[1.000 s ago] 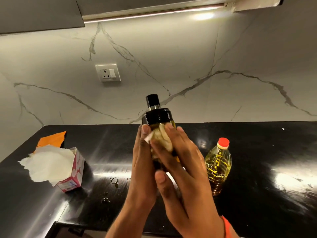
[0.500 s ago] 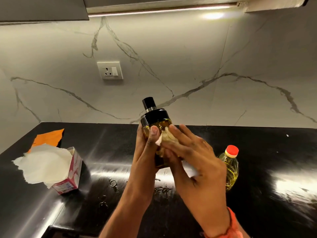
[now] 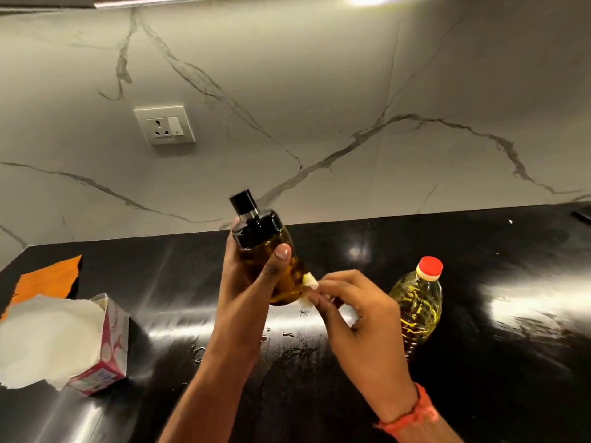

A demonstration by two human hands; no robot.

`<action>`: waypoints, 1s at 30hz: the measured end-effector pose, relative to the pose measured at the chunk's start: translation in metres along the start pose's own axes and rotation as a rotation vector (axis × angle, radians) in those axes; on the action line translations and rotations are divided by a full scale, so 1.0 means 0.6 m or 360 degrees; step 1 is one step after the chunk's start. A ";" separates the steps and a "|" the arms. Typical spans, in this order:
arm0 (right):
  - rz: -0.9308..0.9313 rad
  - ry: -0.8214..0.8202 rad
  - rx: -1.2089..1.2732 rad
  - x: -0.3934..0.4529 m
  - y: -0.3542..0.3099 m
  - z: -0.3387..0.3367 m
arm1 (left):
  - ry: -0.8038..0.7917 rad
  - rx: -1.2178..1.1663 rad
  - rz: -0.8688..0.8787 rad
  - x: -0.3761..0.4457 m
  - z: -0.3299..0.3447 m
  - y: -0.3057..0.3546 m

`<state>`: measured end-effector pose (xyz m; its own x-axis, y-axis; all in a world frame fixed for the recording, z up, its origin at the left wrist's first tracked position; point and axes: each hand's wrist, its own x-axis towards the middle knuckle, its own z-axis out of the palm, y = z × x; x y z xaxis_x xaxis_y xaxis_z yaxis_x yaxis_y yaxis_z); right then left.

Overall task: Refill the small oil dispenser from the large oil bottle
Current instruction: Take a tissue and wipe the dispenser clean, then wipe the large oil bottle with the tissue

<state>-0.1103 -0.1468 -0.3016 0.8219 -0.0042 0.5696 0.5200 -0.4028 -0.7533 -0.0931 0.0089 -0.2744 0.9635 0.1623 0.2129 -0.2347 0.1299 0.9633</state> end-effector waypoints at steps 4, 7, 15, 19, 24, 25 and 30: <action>0.0284 -0.0076 -0.0029 -0.028 0.042 -0.004 | -0.0008 0.0066 -0.0054 0.031 -0.020 -0.054; 0.0409 -0.0057 -0.0047 -0.049 0.057 -0.007 | -0.0065 0.0121 -0.0084 0.052 -0.035 -0.101; 0.0637 -0.0074 -0.0007 -0.096 0.071 -0.005 | -0.0064 0.0339 -0.0342 0.111 -0.081 -0.237; 0.0744 -0.0032 -0.0019 -0.116 0.083 -0.006 | -0.0007 0.0405 -0.0501 0.126 -0.095 -0.279; 0.0869 0.0021 0.0018 -0.134 0.091 -0.002 | 0.0041 0.0529 -0.0606 0.138 -0.118 -0.328; 0.0894 0.0032 0.0025 -0.137 0.093 0.000 | 0.0043 0.0545 -0.0618 0.139 -0.121 -0.334; 0.0977 0.0039 0.0054 -0.146 0.096 0.005 | 0.0034 0.0591 -0.0608 0.144 -0.133 -0.351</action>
<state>-0.1515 -0.1671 -0.3960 0.9682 -0.2475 0.0359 -0.0389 -0.2908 -0.9560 0.0290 0.0738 -0.4718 0.9676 0.1917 -0.1642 0.1977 -0.1708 0.9653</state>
